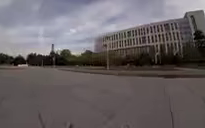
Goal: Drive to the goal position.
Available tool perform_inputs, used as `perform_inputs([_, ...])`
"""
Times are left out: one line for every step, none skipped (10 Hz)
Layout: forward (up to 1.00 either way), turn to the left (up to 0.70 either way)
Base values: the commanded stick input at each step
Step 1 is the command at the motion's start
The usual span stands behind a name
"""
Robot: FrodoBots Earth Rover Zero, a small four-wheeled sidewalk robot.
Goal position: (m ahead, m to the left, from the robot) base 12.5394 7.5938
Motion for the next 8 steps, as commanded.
perform_inputs([0.96,0.0])
perform_inputs([0.96,0.0])
perform_inputs([0.96,0.0])
perform_inputs([0.96,0.0])
perform_inputs([0.96,0.0])
perform_inputs([0.96,0.0])
perform_inputs([0.96,0.0])
perform_inputs([0.96,0.0])
